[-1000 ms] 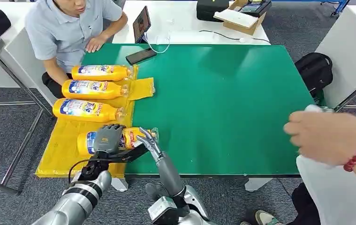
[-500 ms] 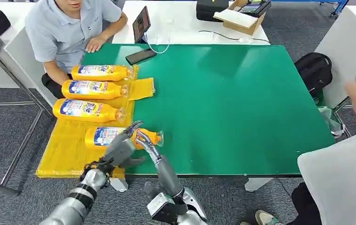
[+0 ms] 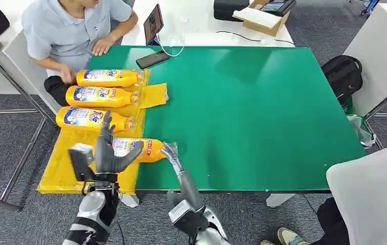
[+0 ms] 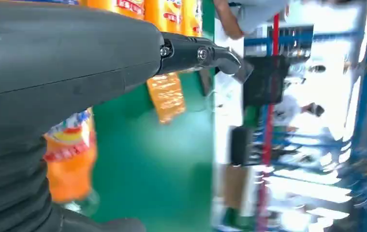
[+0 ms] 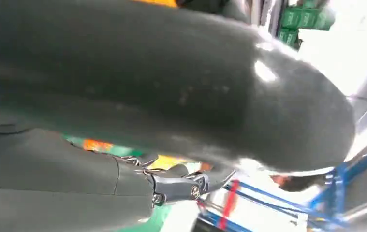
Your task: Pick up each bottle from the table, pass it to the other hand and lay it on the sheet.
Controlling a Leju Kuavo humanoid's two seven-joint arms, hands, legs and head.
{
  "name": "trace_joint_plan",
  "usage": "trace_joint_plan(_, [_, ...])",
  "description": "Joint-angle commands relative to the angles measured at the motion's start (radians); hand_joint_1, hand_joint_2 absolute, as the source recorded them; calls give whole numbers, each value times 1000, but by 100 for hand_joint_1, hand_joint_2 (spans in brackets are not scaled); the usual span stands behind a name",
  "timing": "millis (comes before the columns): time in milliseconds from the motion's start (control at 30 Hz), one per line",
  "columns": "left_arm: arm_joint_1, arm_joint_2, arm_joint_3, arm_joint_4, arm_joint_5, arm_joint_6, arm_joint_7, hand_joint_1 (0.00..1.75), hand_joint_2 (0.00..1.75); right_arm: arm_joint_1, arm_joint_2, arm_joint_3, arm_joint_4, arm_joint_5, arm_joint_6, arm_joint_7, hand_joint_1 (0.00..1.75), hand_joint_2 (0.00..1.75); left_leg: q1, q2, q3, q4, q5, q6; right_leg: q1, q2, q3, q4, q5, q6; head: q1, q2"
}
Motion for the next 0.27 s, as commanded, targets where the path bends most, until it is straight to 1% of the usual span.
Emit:
trace_joint_plan(33, [157, -1, -99, -233, 142, 101, 35, 0, 175, 55, 42, -212, -82, -5, -114, 1, 0, 0, 0, 1, 0, 1, -2, -1, 1, 0, 0, 1, -1, -1, 0, 0])
trace_joint_plan(67, [194, -8, -97, -233, 118, 166, 34, 0, 0, 63, 51, -242, -43, -65, -102, 26, 0, 0, 0, 0, 0, 0, -1, 0, 0, -1, -1, 0, -1, -1, 0, 0])
trace_joint_plan(100, [204, -3, -102, -232, 122, 170, 22, 0, 0, 67, 48, -243, -43, -71, -97, 23, 0, 0, 0, 0, 1, -1, -1, -1, 0, 0, 1, -1, -1, -1, 0, 0])
trace_joint_plan(133, [215, -12, -91, -230, 128, 193, 29, 0, 0, 73, 55, -257, -39, -102, -89, 49, 0, 0, 0, 0, 3, -1, -2, -1, 1, -1, 3, -2, -2, -2, 0, 0])
trace_joint_plan(167, [248, -7, -99, -247, 114, 245, 45, 0, 0, 90, 66, -288, -40, -152, -122, 132, 0, 0, 0, 1, 2, -1, -1, -1, 0, 0, 2, -1, -1, -1, 0, 0])
trace_joint_plan(200, [269, 0, -108, -261, 110, 253, 41, 0, 0, 95, 65, -290, -41, -151, -145, 138, 0, 0, 0, 1, 0, -1, -1, 0, 0, 0, 0, -1, -1, -1, 0, 0])
trace_joint_plan(233, [282, 0, -107, -269, 106, 266, 40, 0, 0, 96, 68, -298, -27, -129, -200, 150, 0, 0, 0, 1, 2, -1, -2, -1, 1, 0, 2, -1, -2, -2, 0, 0])
trace_joint_plan(267, [301, -9, -112, -281, 98, 290, 46, 0, 175, 97, 76, -305, -17, -109, -264, 178, 0, 0, 0, 0, 2, -1, -2, -1, 0, -1, 1, -1, -2, -1, 0, 0])
